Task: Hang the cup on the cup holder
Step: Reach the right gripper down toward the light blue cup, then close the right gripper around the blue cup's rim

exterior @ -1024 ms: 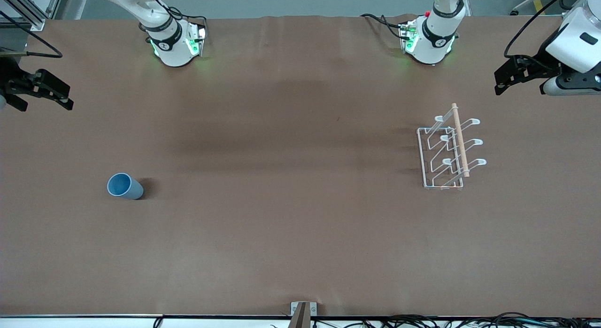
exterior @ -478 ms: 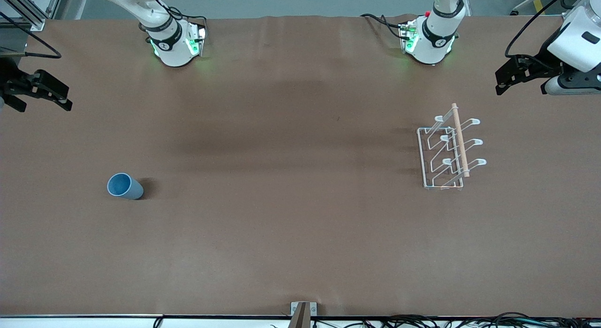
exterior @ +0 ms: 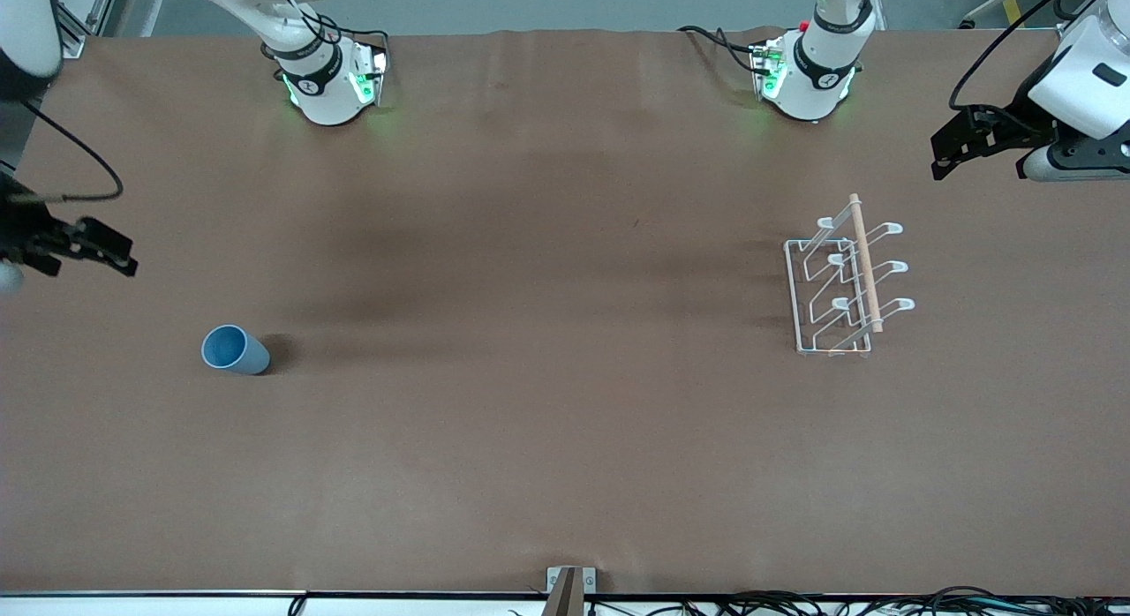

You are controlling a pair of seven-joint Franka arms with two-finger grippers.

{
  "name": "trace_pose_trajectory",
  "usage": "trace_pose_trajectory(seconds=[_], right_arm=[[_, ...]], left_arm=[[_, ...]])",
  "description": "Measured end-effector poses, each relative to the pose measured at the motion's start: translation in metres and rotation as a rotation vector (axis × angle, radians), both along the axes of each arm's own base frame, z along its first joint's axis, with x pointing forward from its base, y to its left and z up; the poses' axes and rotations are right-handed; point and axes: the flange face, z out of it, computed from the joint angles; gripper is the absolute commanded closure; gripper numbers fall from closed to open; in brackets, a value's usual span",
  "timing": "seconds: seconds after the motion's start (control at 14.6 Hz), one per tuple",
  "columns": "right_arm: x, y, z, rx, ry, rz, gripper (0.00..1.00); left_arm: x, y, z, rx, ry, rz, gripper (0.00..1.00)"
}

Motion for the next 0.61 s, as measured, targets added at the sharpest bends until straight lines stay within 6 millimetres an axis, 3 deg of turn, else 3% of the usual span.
trace_pose_trajectory(seconds=[0.34,0.61], right_arm=[[0.032,-0.040,-0.119,0.009,0.087,-0.050,0.01],[0.038,-0.054,-0.185,0.012,0.109,-0.068,0.02]], left_arm=[[0.002,0.000,-0.003,-0.003,0.007,-0.001,0.00],[0.003,-0.001,-0.005,-0.004,0.010,-0.002,0.00]])
